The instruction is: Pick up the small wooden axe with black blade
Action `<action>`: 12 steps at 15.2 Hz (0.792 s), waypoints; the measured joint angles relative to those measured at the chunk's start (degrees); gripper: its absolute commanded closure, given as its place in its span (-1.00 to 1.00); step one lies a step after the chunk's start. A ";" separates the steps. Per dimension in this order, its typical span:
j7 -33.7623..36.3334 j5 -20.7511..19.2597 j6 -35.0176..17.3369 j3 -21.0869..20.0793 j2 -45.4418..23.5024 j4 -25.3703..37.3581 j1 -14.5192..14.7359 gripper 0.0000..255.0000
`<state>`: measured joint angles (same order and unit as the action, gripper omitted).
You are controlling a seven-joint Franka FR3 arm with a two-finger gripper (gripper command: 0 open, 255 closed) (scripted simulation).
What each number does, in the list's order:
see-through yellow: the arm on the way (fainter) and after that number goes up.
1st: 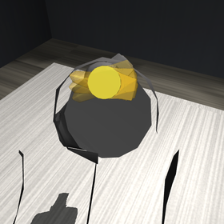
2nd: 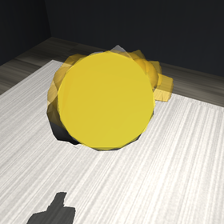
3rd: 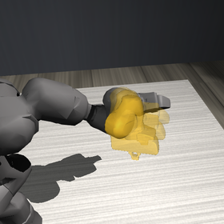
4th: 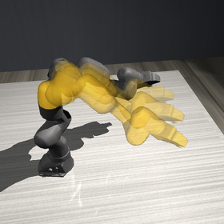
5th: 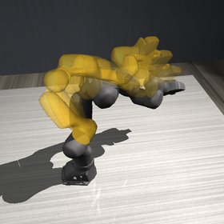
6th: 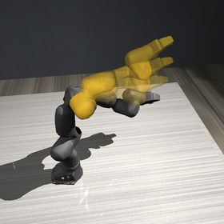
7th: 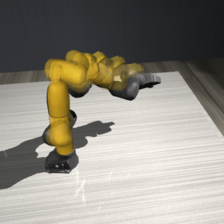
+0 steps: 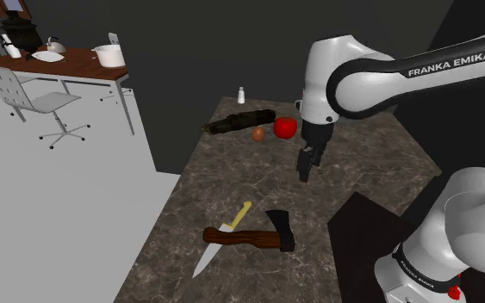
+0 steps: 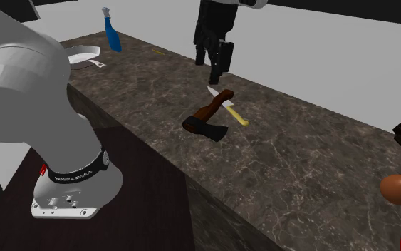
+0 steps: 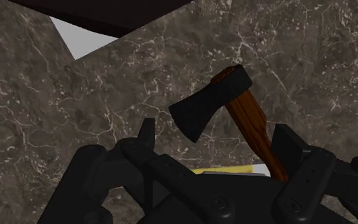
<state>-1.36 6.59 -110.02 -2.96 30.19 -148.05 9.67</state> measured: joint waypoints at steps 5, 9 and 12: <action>-3.64 0.70 -11.43 -2.40 -8.38 -1.50 3.17 -1.00; -6.04 0.78 -19.77 -4.51 -15.50 -1.43 5.50 -1.00; -7.20 0.23 -25.67 -6.29 -21.59 -0.21 7.11 -1.00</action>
<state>-8.56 6.83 -135.69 -9.25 8.60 -148.26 16.78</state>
